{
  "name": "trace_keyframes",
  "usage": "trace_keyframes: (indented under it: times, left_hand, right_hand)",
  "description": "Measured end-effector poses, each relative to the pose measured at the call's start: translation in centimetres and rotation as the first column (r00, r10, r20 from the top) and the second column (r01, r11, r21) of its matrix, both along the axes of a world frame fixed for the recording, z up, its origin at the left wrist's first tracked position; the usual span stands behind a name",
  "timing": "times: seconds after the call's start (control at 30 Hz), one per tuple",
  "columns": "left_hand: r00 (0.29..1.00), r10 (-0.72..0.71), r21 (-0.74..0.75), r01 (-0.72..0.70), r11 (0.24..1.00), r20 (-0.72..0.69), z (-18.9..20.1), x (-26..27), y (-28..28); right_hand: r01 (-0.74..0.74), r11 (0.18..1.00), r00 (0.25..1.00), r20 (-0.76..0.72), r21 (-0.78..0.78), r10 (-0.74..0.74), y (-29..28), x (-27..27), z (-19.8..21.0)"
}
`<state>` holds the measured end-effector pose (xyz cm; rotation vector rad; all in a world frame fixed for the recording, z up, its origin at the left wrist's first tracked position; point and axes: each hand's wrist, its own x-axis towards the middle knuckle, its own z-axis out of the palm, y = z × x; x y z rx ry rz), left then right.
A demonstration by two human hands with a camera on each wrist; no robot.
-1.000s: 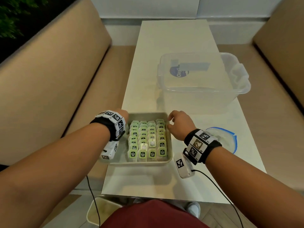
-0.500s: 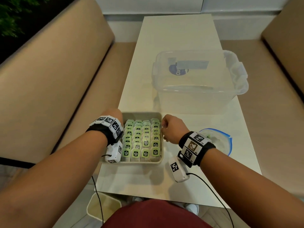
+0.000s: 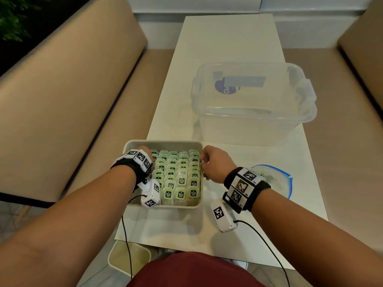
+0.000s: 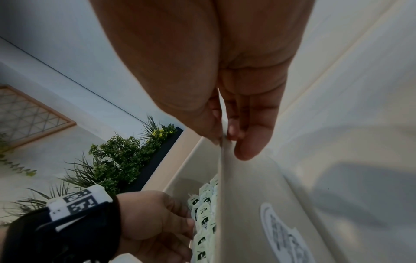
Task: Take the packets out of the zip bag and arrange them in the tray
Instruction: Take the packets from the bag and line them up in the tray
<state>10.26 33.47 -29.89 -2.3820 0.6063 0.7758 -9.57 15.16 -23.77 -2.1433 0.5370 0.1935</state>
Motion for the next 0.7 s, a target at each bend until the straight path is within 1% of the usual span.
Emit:
trace_keyframes:
  times: [0.07, 0.17, 0.23, 0.27, 0.33, 0.4, 0.43, 0.47, 0.5, 0.57, 0.6, 0.67, 0.7]
  left_hand:
    - [0.999, 0.031, -0.008, -0.031, 0.999, 0.022, 2.1, -1.3, 0.2]
    - [0.993, 0.107, -0.088, -0.102, 0.991, 0.056, 6.1, -2.9, 0.0]
    - [0.983, 0.157, -0.211, -0.135, 0.968, 0.091, 8.4, -3.6, -0.9]
    - [0.978, 0.183, -0.293, -0.147, 0.945, 0.099, 9.6, -4.1, -1.8]
    - [0.979, 0.182, -0.462, -0.121, 0.878, 0.089, 11.8, -6.0, -4.0]
    - [0.990, 0.139, -0.631, -0.090, 0.770, 0.028, 13.6, -8.9, -6.7]
    - [0.996, 0.093, -0.704, -0.075, 0.706, -0.013, 14.3, -10.7, -8.3]
    - [0.998, 0.033, -0.752, -0.059, 0.656, -0.049, 14.5, -12.4, -9.8]
    - [0.997, -0.032, -0.782, -0.039, 0.623, -0.075, 14.5, -14.0, -11.4]
    - [0.980, -0.164, -0.804, 0.008, 0.595, -0.112, 13.5, -17.0, -14.4]
    - [0.967, -0.220, -0.807, 0.026, 0.590, -0.130, 12.9, -18.4, -15.8]
    - [0.940, -0.297, -0.787, 0.055, 0.614, -0.167, 11.3, -20.8, -18.1]
    - [0.929, -0.320, -0.754, 0.074, 0.653, -0.185, 10.2, -21.8, -19.0]
  right_hand:
    - [0.000, 1.000, 1.000, 0.005, 0.007, 0.000, 0.0, 0.0, -0.1]
    - [0.030, 0.999, 0.999, 0.027, 0.025, -0.030, -0.7, -0.4, 0.0]
    - [0.055, 0.998, 0.997, 0.056, 0.021, -0.056, -1.9, -0.9, 0.1]
    - [0.063, 0.998, 0.995, 0.070, 0.011, -0.064, -2.6, -1.3, 0.2]
    - [0.085, 0.996, 0.993, 0.088, -0.008, -0.084, -4.4, -2.4, 0.4]
    - [0.116, 0.993, 0.989, 0.099, -0.028, -0.112, -6.4, -3.9, 0.8]
    - [0.137, 0.990, 0.985, 0.108, -0.030, -0.133, -7.3, -4.8, 0.9]
    - [0.170, 0.985, 0.979, 0.120, -0.027, -0.166, -8.3, -5.9, 1.1]
    - [0.216, 0.976, 0.968, 0.137, -0.025, -0.210, -9.3, -6.9, 1.3]
    - [0.316, 0.948, 0.937, 0.169, -0.031, -0.307, -11.2, -9.1, 1.1]
    - [0.344, 0.938, 0.927, 0.172, -0.034, -0.333, -12.0, -10.1, 0.9]
    - [0.311, 0.949, 0.941, 0.156, -0.058, -0.299, -12.9, -12.1, 0.2]
    - [0.263, 0.962, 0.958, 0.140, -0.067, -0.252, -13.1, -13.0, -0.3]
